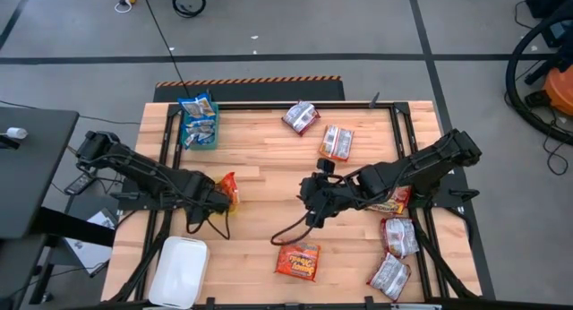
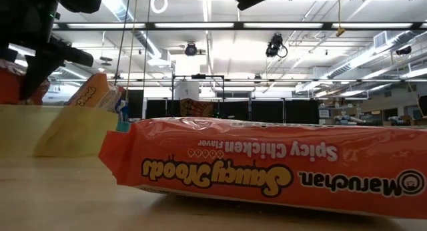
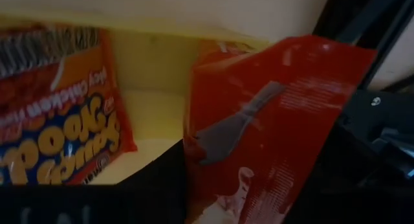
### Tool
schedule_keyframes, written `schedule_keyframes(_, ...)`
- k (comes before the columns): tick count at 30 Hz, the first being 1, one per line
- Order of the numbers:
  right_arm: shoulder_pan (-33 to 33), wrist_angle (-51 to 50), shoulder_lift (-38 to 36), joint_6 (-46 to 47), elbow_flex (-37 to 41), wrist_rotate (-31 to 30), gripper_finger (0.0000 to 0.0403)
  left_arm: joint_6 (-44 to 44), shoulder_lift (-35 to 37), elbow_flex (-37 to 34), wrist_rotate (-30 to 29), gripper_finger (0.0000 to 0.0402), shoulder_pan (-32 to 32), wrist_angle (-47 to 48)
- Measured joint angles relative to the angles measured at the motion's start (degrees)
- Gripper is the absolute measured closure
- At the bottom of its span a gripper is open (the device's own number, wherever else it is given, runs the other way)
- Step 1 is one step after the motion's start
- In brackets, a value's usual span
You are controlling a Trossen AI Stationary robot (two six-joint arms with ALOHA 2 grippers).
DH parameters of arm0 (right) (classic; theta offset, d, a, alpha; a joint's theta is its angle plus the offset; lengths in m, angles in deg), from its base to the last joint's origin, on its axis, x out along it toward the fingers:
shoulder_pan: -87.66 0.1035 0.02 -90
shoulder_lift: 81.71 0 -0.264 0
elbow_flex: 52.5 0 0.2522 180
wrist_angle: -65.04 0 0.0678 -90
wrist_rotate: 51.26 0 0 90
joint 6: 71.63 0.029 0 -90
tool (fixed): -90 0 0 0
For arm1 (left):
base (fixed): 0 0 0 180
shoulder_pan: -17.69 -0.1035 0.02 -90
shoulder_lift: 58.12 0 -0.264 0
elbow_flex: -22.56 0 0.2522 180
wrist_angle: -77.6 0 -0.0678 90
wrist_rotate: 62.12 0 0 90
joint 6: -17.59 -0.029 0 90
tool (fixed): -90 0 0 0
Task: Sort Maruchan noodles
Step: Put the orange noodle pack into the yellow bin
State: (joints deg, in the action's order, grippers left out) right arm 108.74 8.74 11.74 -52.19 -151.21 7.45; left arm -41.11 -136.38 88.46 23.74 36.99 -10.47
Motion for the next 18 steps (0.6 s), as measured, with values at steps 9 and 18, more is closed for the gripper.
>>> schedule_keyframes(9, -1.42, -0.03, 0.11, -0.13, 0.0, 0.88, 0.0238, 4.78, 0.0, 3.09, -4.71, 0.019, 2.88, 2.15)
schedule_keyframes(18, -1.18, 0.0, 0.15, 0.43, 0.0, 1.72, 0.0238, 7.1, 0.0, 3.72, -0.72, 0.0245, 5.91, 1.76)
